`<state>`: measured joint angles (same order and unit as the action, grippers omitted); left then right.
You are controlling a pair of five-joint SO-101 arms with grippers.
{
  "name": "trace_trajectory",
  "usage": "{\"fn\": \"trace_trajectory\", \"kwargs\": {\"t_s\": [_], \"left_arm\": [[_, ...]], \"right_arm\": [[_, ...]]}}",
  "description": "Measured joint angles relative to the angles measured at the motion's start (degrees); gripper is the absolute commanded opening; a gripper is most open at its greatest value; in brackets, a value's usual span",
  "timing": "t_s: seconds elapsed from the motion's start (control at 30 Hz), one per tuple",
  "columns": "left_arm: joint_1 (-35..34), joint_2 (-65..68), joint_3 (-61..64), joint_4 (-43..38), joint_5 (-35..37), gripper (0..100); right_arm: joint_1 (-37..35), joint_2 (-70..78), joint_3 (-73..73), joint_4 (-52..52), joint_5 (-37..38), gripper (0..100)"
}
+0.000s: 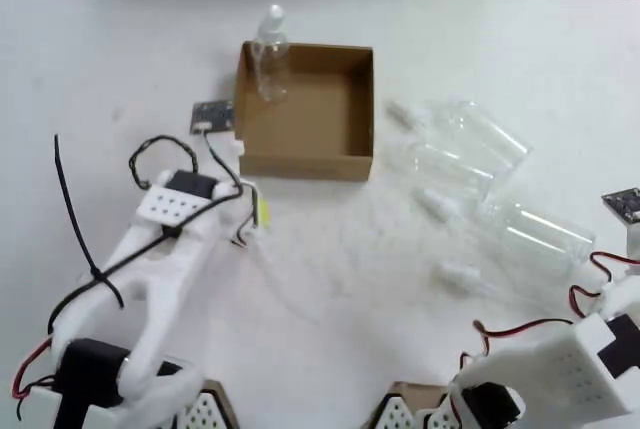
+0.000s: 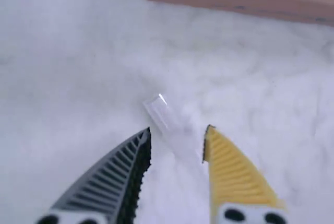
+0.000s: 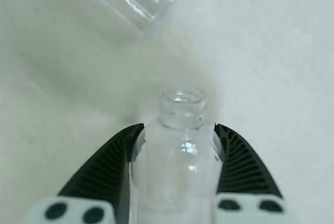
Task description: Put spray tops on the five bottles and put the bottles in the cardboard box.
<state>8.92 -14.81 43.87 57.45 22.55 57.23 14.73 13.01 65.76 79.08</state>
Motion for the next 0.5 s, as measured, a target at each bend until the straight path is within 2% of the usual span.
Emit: {"fn": "trace_trajectory", "kwargs": {"t_s": [0.37,0.5], "left_arm": [[0.2,0.3,0.0,1.3,2.2,24],[0.2,0.3,3.1,-3.3,2.3,24]], "right_arm": [[0.0,0.0,0.0,0.0,0.0,8.2],[0.0,0.0,0.0,0.0,0.0,8.2]]}}
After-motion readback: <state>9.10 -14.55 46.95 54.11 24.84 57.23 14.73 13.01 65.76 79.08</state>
